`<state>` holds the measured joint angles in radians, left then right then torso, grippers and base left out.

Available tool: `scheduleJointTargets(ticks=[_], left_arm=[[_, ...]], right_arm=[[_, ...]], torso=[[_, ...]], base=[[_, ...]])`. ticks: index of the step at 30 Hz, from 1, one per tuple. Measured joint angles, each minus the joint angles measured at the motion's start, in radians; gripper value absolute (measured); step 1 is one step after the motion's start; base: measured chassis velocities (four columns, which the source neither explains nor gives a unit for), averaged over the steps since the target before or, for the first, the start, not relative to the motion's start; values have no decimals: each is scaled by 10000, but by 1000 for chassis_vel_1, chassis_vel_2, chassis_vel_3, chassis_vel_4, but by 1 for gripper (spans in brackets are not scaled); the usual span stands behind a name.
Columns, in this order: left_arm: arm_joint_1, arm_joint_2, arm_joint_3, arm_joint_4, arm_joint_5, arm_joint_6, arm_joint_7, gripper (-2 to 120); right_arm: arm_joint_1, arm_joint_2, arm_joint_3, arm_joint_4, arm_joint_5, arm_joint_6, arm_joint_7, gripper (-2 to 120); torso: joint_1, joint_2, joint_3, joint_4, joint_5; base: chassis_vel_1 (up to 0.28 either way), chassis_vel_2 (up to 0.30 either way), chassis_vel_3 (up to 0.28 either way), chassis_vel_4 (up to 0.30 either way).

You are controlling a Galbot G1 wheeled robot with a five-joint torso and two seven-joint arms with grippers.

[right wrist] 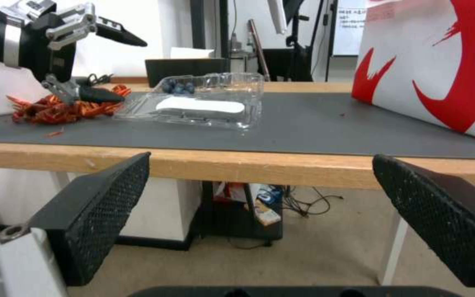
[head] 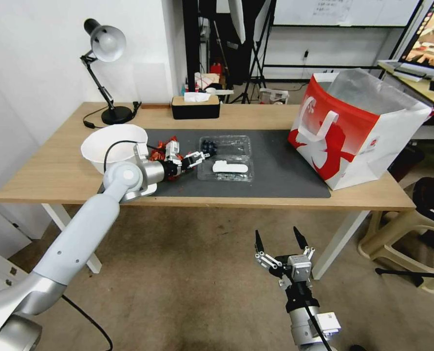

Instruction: Close the takeout container lid, then place the container into the takeout bag.

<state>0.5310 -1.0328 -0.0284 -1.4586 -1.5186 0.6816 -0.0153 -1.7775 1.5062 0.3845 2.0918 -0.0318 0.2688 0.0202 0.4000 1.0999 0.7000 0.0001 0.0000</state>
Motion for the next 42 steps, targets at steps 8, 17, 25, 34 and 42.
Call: scheduleJointTargets(ticks=[8, 17, 25, 34, 42], left_arm=[[-165, -49, 134, 116, 134, 230, -52, 100], [-173, -57, 138, 62, 196, 469, -171, 100], [-223, -38, 125, 82, 197, 551, -326, 100], [-296, -9, 170, 47, 170, 553, -508, 100], [-361, 4, 319, 38, 163, 553, -571, 100]], right_arm=[[23, -3, -23, -44, 0, 8, -9, 100], [18, 5, -11, -41, 0, 30, -14, 100], [22, 14, -22, -37, -4, 35, -26, 100], [25, 41, -45, -37, -14, 37, -46, 100], [-1, 58, -36, -17, -22, 50, -49, 100]], torso=[[1, 0, 0, -1, 0], [0, 0, 0, -1, 0], [0, 0, 0, -1, 0], [0, 0, 0, 0, -1], [0, 0, 0, -1, 0]], base=[[0, 0, 0, 0], [0, 0, 0, 0], [0, 0, 0, 0], [0, 0, 0, 0], [0, 0, 0, 0]])
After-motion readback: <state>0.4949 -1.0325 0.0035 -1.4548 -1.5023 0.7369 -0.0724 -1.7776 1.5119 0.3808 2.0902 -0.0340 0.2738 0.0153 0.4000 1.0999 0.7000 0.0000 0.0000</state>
